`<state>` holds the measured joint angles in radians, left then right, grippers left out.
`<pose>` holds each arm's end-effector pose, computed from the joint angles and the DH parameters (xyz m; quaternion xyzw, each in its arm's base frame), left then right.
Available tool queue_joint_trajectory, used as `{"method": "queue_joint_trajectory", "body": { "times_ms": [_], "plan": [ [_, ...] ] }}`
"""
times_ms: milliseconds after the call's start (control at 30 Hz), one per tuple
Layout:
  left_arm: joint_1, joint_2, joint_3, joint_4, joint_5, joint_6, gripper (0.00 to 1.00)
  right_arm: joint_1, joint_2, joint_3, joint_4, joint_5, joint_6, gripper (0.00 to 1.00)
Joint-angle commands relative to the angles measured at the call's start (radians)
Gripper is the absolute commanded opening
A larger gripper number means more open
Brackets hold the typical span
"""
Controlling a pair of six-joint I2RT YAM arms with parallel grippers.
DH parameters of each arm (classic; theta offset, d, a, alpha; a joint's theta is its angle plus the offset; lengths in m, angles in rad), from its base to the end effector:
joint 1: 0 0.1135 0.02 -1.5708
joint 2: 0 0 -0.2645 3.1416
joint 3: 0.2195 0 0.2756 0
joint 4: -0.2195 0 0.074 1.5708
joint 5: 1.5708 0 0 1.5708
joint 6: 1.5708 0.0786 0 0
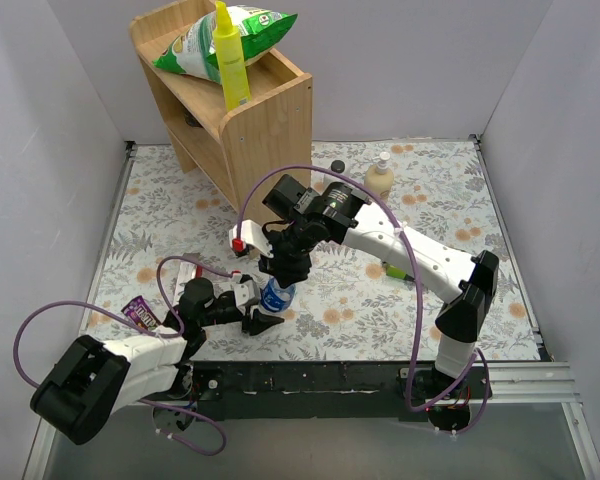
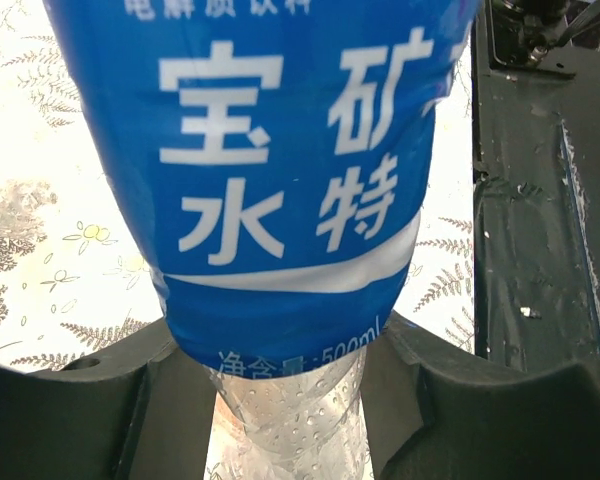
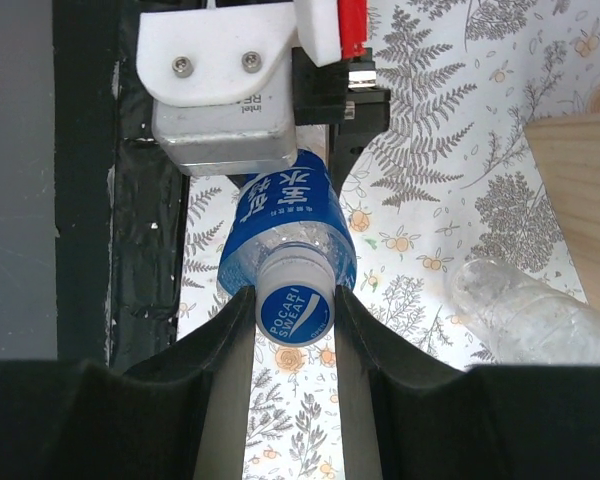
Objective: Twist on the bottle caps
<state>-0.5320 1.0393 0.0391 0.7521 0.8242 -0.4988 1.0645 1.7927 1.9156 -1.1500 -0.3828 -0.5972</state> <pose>0.1476 -0.1538 0.1163 0.2580 0.7189 -0.5524 0.3339 0.1750 0.3761 0.3383 -0.7328 0.5999 0.2393 0.2140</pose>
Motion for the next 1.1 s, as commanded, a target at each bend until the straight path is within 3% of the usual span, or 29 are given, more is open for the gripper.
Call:
{"method": "queue_joint_trajectory", "body": {
  "times_ms": [0, 367, 800, 967, 1000, 1033, 1067],
  "plan": [
    [0.006, -0.005, 0.018, 0.164, -0.016, -0.033, 0.00, 0.009, 0.008, -0.027, -0.021, 0.065, 0.071, 0.24],
    [0.007, 0.057, 0.016, 0.196, -0.005, -0.052, 0.00, 0.009, -0.013, -0.112, 0.053, 0.085, 0.142, 0.24],
    [0.007, 0.111, 0.013, 0.190, 0.020, -0.021, 0.00, 0.009, 0.020, -0.024, 0.032, 0.081, 0.139, 0.35],
    [0.007, 0.126, 0.019, 0.173, 0.021, -0.020, 0.00, 0.009, 0.031, 0.022, 0.010, 0.079, 0.134, 0.47],
    [0.007, 0.128, 0.019, 0.173, 0.021, -0.018, 0.00, 0.011, 0.030, 0.026, 0.009, 0.073, 0.126, 0.54],
    [0.007, 0.130, 0.022, 0.168, 0.027, -0.009, 0.00, 0.011, 0.027, 0.036, 0.007, 0.068, 0.120, 0.76],
    [0.007, 0.136, 0.024, 0.155, 0.033, -0.006, 0.00, 0.011, 0.024, 0.042, 0.006, 0.064, 0.116, 0.83]
  ]
}}
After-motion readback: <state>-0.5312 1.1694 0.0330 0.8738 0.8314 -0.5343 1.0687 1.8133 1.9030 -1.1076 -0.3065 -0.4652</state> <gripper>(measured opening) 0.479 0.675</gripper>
